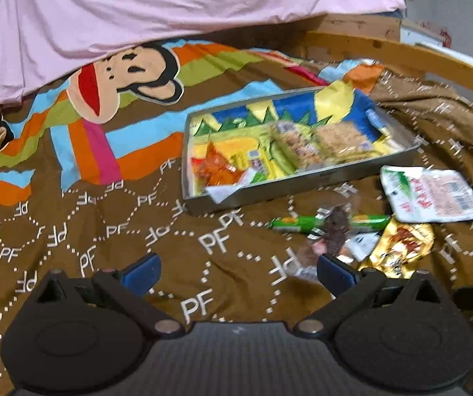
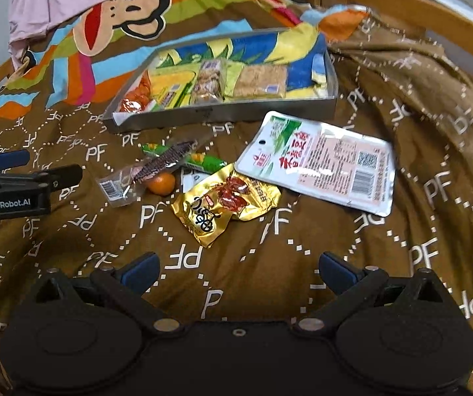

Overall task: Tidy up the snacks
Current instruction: 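Withdraw both tools from the tray toward the loose snacks, then grasp the dark jerky pack with left tool while right tool reaches the gold bag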

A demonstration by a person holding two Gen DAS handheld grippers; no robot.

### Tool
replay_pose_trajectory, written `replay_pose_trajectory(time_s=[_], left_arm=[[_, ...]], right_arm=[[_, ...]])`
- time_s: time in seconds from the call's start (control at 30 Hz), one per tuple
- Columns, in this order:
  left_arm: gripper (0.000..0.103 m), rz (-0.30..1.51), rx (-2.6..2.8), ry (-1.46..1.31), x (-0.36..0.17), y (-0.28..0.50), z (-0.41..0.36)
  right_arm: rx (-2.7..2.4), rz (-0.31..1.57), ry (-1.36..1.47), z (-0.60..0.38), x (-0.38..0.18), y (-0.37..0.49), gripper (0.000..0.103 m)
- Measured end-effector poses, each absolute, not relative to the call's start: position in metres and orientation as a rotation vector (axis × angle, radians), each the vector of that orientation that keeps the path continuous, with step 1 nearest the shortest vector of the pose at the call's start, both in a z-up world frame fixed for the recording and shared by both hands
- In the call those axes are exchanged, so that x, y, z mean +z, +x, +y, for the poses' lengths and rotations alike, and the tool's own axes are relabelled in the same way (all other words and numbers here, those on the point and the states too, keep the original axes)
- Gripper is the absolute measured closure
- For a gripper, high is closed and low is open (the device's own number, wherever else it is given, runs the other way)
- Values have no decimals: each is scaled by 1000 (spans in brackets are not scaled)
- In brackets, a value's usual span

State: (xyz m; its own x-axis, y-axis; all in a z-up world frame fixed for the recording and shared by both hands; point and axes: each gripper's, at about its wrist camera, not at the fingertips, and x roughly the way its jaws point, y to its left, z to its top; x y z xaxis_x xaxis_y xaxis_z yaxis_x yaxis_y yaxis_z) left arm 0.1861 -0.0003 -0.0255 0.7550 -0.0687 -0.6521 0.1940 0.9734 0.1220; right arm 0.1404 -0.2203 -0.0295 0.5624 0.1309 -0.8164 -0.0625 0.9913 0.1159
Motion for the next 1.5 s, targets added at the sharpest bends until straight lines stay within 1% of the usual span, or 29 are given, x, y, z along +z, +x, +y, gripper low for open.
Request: replay_pose_trajectory(time_s=[0.17, 0.3, 0.43, 0.63, 0.87, 1.17, 1.3, 1.5], left_arm=[[0, 738, -173, 129, -31, 198, 6], [0, 722, -248, 105, -31, 214, 5], [0, 676, -365, 123, -36, 228, 3], [0, 666, -497, 125, -41, 245, -7], [0, 714, -546, 82, -47, 254, -10], [0, 760, -605, 125, -53, 258, -22], [1, 760, -592, 169, -54, 258, -31], [2, 738, -572, 139, -49, 260, -33]], right_arm=[[111, 986, 167, -224, -37, 154, 1], [151, 972, 302, -231, -42, 162, 3], [167, 962, 355, -232, -46, 168, 5], [179, 947, 350, -228, -51, 174, 6], [176, 962, 298, -219, -58, 178, 6], [167, 986, 279, -214, -66, 183, 7], [150, 976, 277, -214, -67, 183, 11], [116, 955, 271, -215, -68, 185, 16]])
